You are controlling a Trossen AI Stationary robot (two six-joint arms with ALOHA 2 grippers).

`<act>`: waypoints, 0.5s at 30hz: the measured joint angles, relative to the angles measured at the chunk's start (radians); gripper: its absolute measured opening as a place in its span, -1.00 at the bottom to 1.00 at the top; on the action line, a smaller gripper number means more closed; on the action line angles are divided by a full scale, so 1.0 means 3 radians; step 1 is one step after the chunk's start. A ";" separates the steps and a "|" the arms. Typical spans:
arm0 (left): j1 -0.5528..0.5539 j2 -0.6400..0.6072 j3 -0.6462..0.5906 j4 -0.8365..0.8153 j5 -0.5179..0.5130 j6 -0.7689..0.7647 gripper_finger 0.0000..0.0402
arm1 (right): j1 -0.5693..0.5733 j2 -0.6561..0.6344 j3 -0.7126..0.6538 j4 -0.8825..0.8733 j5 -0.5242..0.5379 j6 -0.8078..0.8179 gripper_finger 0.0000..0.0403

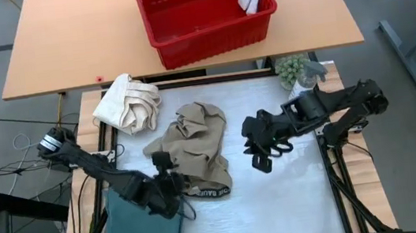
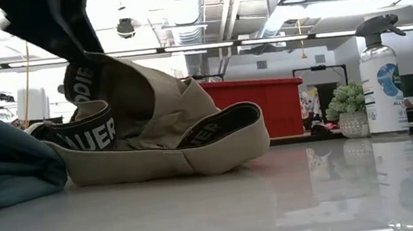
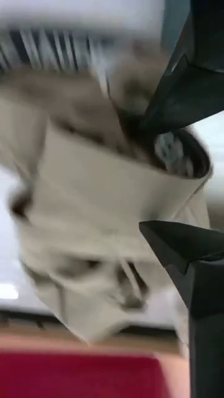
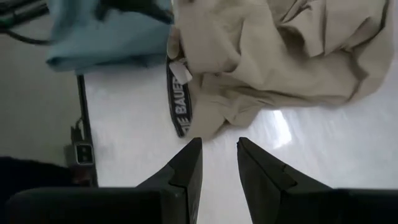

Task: Fold Laundry from Bin
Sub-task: Fold the brown shorts

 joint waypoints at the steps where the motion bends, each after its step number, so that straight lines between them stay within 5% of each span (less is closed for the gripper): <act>1: 0.0068 0.0000 -0.0018 -0.0073 -0.0044 -0.0033 0.14 | 0.0061 0.0000 -0.0035 0.0032 0.0066 0.0055 -0.37; 5: 0.0377 -0.0009 0.0017 -0.0226 -0.0090 -0.0096 -0.13 | 0.0386 0.0004 -0.0224 0.0008 0.0580 0.0354 -0.39; 10: 0.0712 -0.0029 0.0235 -0.0228 -0.0060 0.0190 -0.86 | 0.0788 0.0004 -0.0588 0.0121 0.1138 0.0852 -0.41; 15: 0.0958 -0.0028 0.0935 -0.0331 0.0060 0.0427 -0.97 | 0.1031 0.0006 -0.1069 0.0881 0.1270 0.0877 -0.41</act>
